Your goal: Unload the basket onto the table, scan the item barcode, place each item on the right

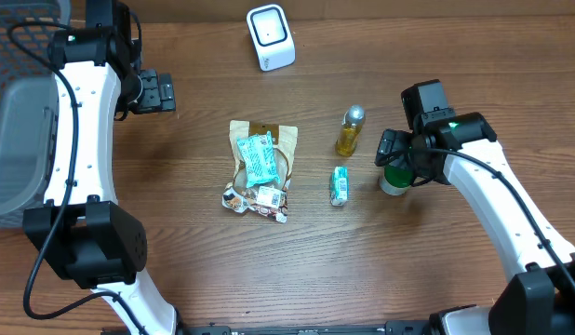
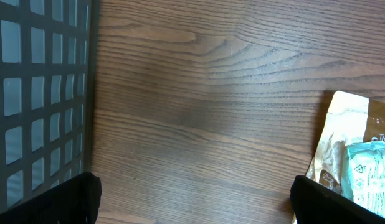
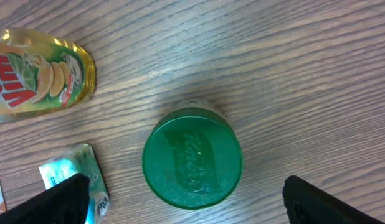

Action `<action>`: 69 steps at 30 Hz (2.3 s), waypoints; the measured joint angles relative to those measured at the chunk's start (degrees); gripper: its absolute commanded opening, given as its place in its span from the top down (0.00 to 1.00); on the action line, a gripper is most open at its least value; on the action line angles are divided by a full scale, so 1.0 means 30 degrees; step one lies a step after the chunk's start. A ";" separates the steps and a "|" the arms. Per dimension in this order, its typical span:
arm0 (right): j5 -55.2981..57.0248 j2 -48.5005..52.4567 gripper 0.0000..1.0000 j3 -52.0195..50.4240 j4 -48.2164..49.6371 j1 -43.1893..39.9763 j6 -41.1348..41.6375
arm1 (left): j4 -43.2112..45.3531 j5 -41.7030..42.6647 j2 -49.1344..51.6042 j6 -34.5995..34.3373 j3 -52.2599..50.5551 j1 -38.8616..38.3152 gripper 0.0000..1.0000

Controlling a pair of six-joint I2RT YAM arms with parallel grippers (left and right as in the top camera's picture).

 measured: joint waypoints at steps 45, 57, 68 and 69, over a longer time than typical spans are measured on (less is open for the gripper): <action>-0.1945 0.2841 0.00 0.2805 -0.2011 -0.0095 0.0503 | 0.0000 0.0000 0.0000 -0.0007 0.0000 0.0000 0.01; -0.1450 0.2841 0.00 0.2368 -0.1122 -0.0087 -0.6805 | -0.0007 0.0000 0.0000 0.0000 0.0000 0.0000 0.01; -0.1392 0.2841 0.11 0.0146 0.0634 -0.0109 -0.8663 | -0.0007 0.0000 0.0000 0.0000 0.0000 0.0000 0.01; -0.1370 0.2841 0.16 0.0044 0.0627 -0.0117 -0.8743 | 0.0000 0.0000 0.0000 -0.0007 0.0000 0.0000 0.01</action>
